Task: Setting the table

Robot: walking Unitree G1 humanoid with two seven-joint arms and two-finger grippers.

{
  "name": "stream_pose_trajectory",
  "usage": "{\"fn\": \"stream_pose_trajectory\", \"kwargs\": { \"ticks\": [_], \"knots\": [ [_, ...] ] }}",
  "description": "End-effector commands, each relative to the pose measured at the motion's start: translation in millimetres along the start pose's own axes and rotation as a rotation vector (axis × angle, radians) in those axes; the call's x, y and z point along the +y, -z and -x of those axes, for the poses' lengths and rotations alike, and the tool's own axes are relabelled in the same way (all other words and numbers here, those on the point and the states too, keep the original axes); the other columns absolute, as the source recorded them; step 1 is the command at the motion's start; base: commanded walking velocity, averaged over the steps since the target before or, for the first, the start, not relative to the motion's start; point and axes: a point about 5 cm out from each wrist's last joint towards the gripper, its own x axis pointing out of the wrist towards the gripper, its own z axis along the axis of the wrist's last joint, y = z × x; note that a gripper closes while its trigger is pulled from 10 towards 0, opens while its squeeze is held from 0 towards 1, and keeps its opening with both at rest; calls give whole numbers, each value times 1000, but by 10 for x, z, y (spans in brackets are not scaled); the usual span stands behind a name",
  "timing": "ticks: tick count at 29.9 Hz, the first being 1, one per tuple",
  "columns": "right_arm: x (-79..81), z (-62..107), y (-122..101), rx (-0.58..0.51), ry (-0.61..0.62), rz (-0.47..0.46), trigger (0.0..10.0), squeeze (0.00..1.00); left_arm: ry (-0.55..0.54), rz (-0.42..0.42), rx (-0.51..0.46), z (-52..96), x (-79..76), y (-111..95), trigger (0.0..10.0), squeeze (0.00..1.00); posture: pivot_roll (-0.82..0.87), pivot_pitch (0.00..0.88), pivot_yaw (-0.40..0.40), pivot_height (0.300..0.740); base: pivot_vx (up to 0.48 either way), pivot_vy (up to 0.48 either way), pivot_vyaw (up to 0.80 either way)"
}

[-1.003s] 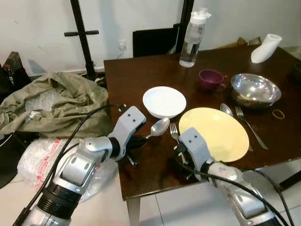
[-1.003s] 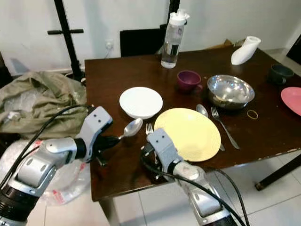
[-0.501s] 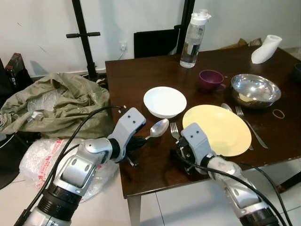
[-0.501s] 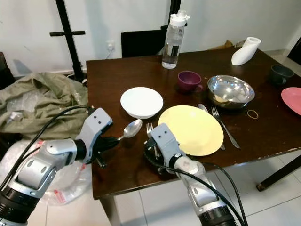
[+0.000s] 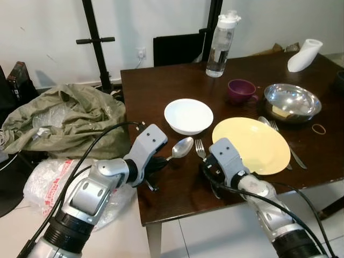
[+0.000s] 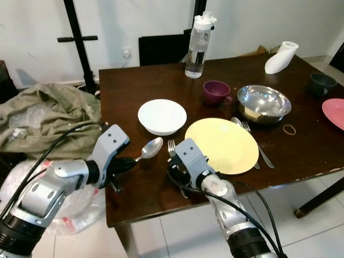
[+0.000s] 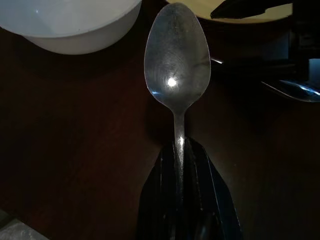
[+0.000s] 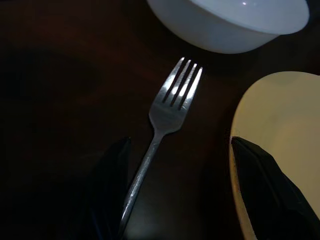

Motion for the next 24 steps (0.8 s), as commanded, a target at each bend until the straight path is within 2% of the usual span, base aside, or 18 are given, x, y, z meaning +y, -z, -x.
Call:
{"fn": "stream_pose_trajectory", "kwargs": {
  "ticks": [1,5,7,8,9,10,11,12,13,14,15,18,22,24],
  "knots": [
    [102,31,366,146,-28,-81,10000,0,22,11,20,-14,-50,62,10000,0,-3,188,124,740,0,0,0],
    [117,25,379,148,-35,-117,10000,0,21,11,20,-14,-49,62,10000,0,-3,188,124,740,0,0,0],
    [203,14,397,154,-113,-294,10000,0,20,12,22,-13,-47,64,10000,0,1,187,124,740,0,0,0],
    [203,14,397,154,-113,-294,10000,0,20,12,22,-13,-47,64,10000,0,1,187,124,740,0,0,0],
    [239,14,395,152,-153,-347,9020,0,20,12,23,-12,-46,65,10000,0,1,187,124,740,0,0,0],
    [269,20,395,159,-190,-374,5294,0,19,13,24,-10,-45,67,10000,0,1,188,123,740,0,0,0],
    [290,34,401,170,-223,-352,3255,0,19,14,25,-10,-44,70,10000,0,-1,188,122,740,0,0,0],
    [290,34,401,170,-223,-352,3255,0,19,14,25,-10,-44,70,10000,0,-1,188,122,740,0,0,0],
    [304,49,414,186,-250,-317,2353,0,18,15,25,-10,-45,72,10000,0,-2,189,121,740,0,0,0],
    [316,66,437,205,-275,-257,0,0,18,16,25,-11,-47,74,10000,0,-4,190,120,740,0,0,0],
    [316,66,437,205,-275,-257,0,0,18,16,25,-11,-47,74,10000,0,-4,190,120,740,0,0,0],
    [334,89,477,233,-319,-161,0,0,17,18,26,-17,-56,81,10000,0,-6,190,119,740,0,0,0],
    [340,87,464,230,-329,-168,0,0,16,19,26,-17,-57,83,10000,0,-6,190,119,740,0,0,0],
    [357,77,405,204,-345,-216,0,0,14,19,27,-15,-54,86,10000,0,-6,190,119,740,0,0,0]
  ]
}}
